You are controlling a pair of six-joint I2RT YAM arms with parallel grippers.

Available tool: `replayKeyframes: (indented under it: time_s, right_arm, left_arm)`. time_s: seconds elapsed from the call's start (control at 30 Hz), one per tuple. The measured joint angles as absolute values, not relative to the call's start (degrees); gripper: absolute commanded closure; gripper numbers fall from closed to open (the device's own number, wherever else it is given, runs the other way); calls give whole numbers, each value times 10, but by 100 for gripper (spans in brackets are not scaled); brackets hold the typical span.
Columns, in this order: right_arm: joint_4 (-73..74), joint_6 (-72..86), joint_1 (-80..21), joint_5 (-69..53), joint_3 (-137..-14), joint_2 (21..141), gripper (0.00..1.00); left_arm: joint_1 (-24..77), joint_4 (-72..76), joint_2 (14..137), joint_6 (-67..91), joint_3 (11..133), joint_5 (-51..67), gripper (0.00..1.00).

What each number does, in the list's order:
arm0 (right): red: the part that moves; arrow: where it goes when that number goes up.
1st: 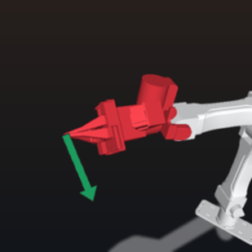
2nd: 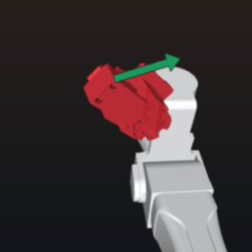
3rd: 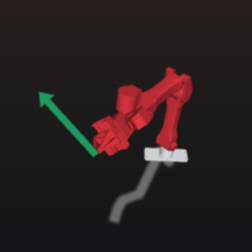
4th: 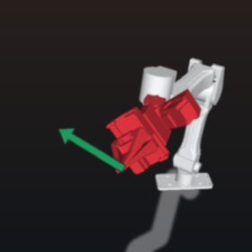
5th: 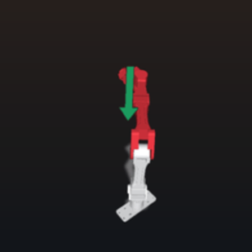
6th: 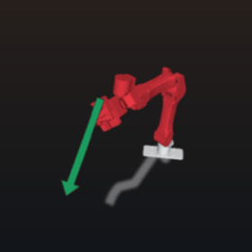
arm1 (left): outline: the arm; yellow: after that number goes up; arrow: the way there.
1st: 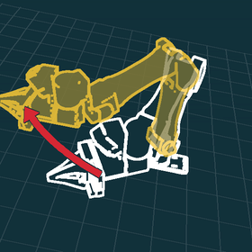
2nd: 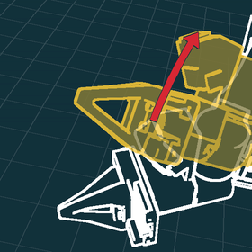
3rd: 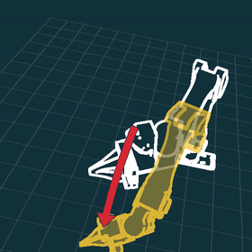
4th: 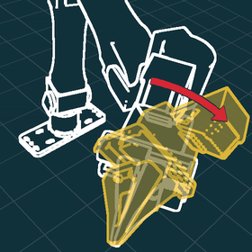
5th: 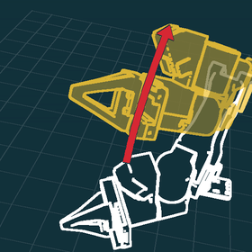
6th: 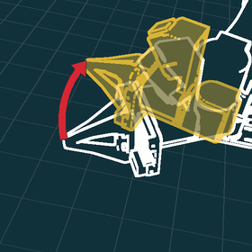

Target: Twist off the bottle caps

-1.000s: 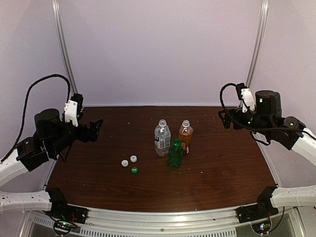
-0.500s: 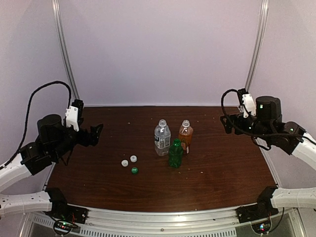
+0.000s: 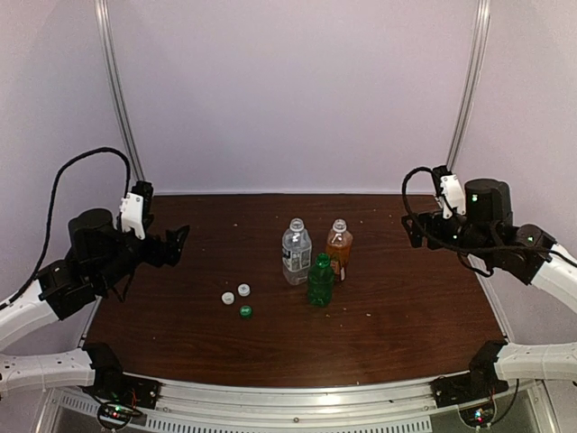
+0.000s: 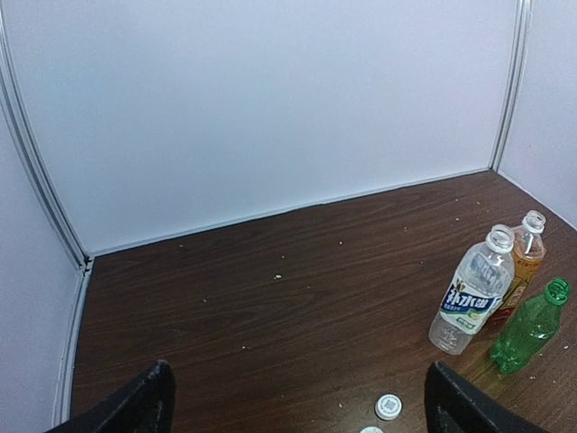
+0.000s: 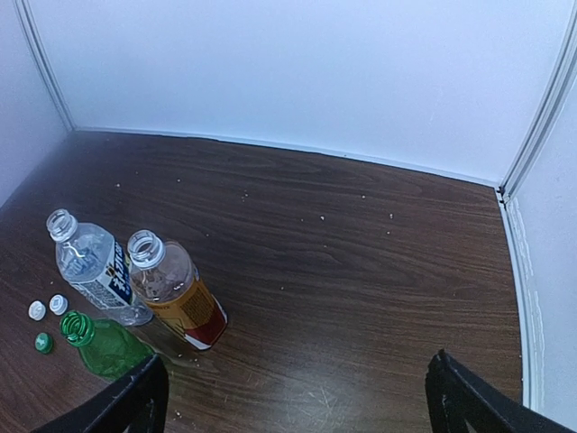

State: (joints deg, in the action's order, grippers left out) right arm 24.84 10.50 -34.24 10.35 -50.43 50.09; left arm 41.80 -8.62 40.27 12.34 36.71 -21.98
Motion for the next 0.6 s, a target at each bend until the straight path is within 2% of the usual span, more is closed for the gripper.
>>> replayKeyframes:
  time_s: [0.6]
  right_arm:
    - [248, 106, -342, 103, -500, 495, 0]
  left_arm:
    - [418, -86, 397, 123, 362, -215, 2]
